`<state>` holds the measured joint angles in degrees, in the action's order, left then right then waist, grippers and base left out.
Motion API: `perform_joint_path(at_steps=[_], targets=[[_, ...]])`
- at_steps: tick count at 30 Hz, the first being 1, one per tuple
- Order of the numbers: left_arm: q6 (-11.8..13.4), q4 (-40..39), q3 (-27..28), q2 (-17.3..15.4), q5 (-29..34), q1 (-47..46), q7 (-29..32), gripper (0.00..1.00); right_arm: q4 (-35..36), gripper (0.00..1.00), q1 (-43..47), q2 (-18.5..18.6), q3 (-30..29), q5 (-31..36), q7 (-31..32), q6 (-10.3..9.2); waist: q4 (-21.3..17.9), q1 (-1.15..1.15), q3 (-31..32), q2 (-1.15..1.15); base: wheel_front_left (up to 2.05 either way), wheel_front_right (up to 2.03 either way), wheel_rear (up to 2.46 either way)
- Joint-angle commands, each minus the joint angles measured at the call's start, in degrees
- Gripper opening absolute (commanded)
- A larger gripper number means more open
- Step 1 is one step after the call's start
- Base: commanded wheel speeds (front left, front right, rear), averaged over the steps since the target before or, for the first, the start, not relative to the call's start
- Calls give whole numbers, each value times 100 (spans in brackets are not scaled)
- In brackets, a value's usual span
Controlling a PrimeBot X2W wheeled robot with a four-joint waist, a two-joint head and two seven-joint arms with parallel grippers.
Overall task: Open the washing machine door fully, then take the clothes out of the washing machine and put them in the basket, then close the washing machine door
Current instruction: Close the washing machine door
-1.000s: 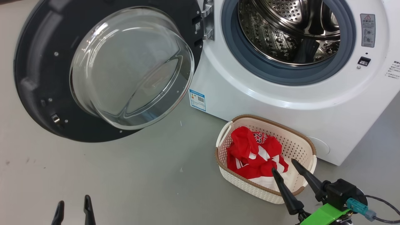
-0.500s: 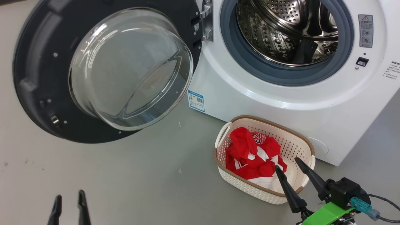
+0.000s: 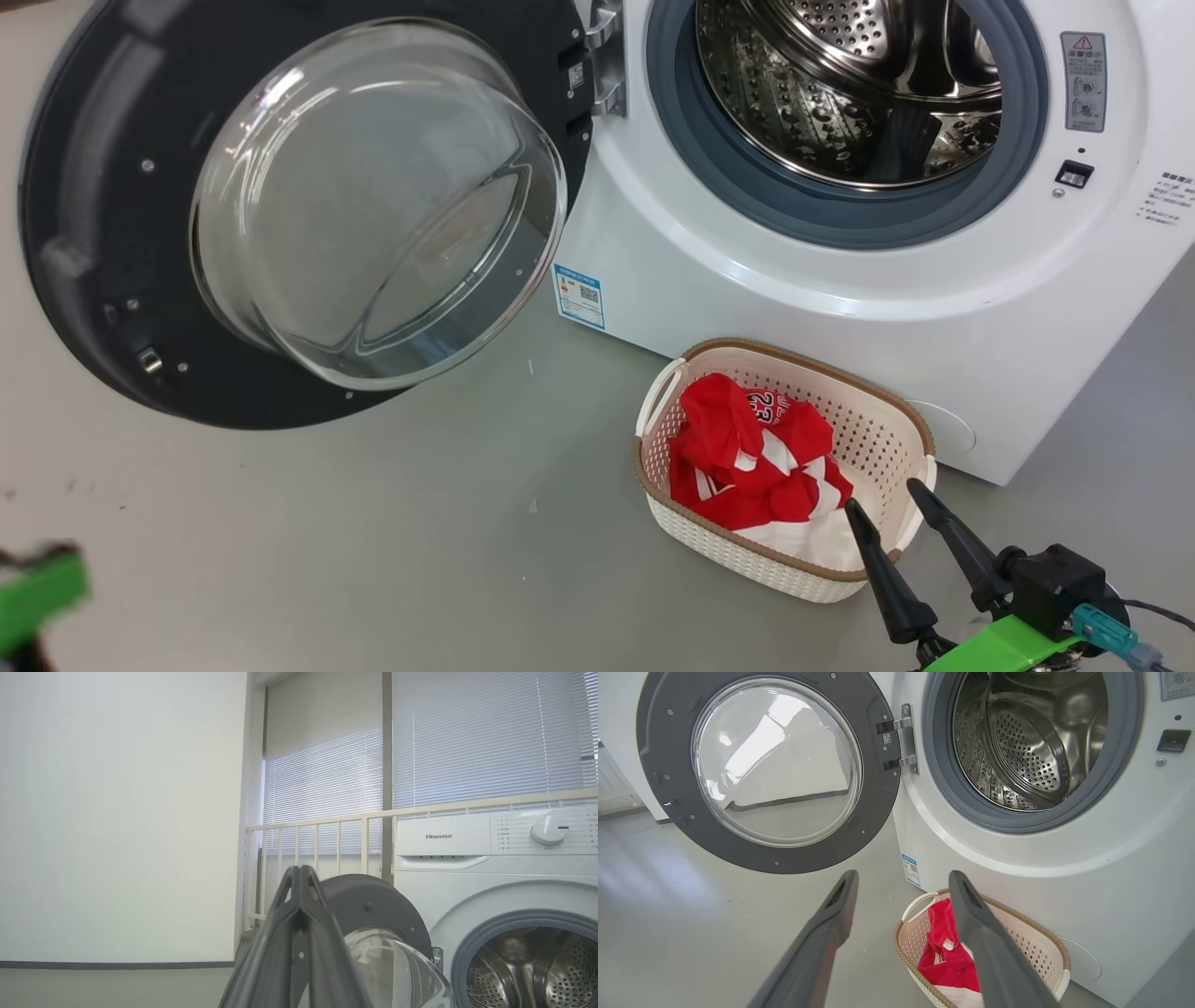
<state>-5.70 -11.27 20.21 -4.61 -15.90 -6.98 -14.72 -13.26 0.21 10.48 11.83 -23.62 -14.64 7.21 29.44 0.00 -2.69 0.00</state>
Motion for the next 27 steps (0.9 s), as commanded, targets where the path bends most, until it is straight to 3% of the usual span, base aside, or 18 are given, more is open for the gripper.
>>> perform_joint_path(at_steps=[1, 6, 10, 14, 19, 27], targets=[[-69, -96, 305, -284, -117, -438, -28, 0, 172, 100, -23, 28, 72, 58, -36, 28, -10, 0, -8, 0, 0, 0, 0], [-164, 479, 658, -951, -774, -1551, -28, 0, 238, 100, 71, 4, 5, 111, -36, 28, -92, 0, -83, 0, 0, 0, 0], [-175, 1122, 623, -1562, -1201, -2272, -28, 0, 257, 100, 51, 55, -20, 125, -36, 28, -176, 0, -189, 0, 0, 0, 0], [-177, 2102, 478, -2061, -1956, -2885, 15, 0, 268, 100, 3, 123, 1, 119, -36, 28, -263, 0, -292, 0, 0, 0, 0], [-178, 3753, 313, -2728, -2929, -3727, 489, 0, 277, 100, -77, 241, 65, 128, -36, 28, -394, 0, -464, 0, 0, 0, 0], [-178, 5079, -117, -3192, -4304, -4490, 1635, 0, 301, 100, -181, 423, 96, 125, -36, 28, -494, 0, -788, 0, 0, 0, 0]])
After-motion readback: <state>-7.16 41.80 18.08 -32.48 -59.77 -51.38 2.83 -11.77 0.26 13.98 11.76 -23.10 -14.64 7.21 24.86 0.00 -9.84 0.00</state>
